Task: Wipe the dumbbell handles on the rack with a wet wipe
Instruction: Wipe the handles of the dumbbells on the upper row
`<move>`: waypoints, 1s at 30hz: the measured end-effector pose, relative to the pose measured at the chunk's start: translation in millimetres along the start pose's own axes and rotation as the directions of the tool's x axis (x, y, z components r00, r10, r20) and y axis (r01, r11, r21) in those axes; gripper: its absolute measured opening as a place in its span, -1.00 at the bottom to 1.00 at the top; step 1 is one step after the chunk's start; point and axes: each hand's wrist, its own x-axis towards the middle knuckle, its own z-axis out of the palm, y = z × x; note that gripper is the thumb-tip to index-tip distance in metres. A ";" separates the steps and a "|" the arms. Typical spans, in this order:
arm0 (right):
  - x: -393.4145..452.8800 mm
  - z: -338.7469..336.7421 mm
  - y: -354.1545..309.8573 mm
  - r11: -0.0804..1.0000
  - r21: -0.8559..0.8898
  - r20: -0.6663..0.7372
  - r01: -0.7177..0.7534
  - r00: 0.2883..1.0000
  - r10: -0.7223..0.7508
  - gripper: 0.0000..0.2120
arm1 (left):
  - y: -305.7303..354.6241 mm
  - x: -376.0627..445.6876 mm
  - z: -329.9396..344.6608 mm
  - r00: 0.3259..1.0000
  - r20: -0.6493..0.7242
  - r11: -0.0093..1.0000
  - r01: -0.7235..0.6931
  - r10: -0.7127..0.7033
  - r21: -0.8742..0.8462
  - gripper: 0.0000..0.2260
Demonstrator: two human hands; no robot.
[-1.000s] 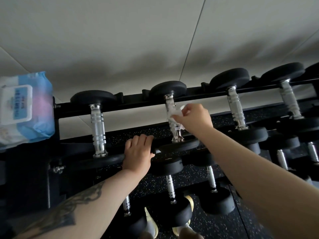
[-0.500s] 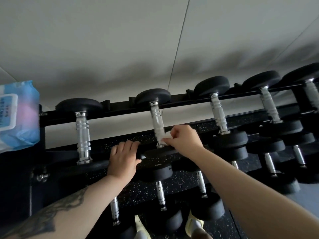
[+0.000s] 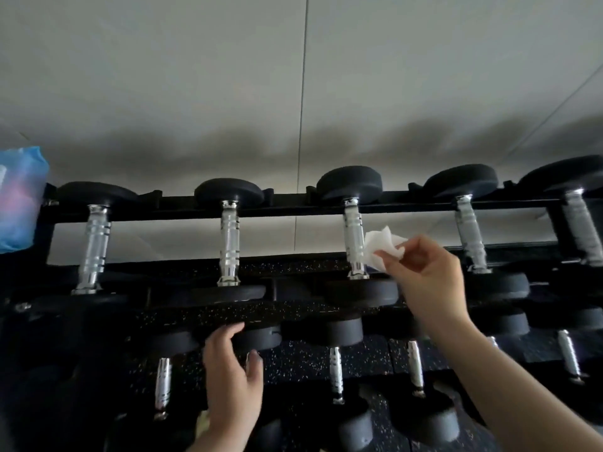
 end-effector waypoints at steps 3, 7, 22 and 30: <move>19.9 -14.1 4.5 1.000 -0.016 0.035 0.019 0.999 -0.019 -0.80 | 41.5 11.7 35.2 0.980 0.104 0.984 -0.177 0.172 0.034 -0.57; 33.3 -17.0 12.7 0.995 -0.083 0.122 0.049 0.992 -0.038 -0.82 | 55.1 61.5 71.0 0.908 0.329 0.843 -0.379 0.260 0.381 -0.35; 104.7 58.7 5.3 0.961 -0.263 -0.063 -0.091 0.995 0.077 -0.86 | 72.4 123.4 83.8 0.798 0.592 0.617 -0.411 -0.113 0.671 -0.61; 115.5 56.5 -4.5 0.965 -0.176 -0.044 -0.196 0.981 0.191 -0.82 | 78.7 133.8 86.7 0.749 0.634 0.644 -0.391 -0.193 0.657 -0.64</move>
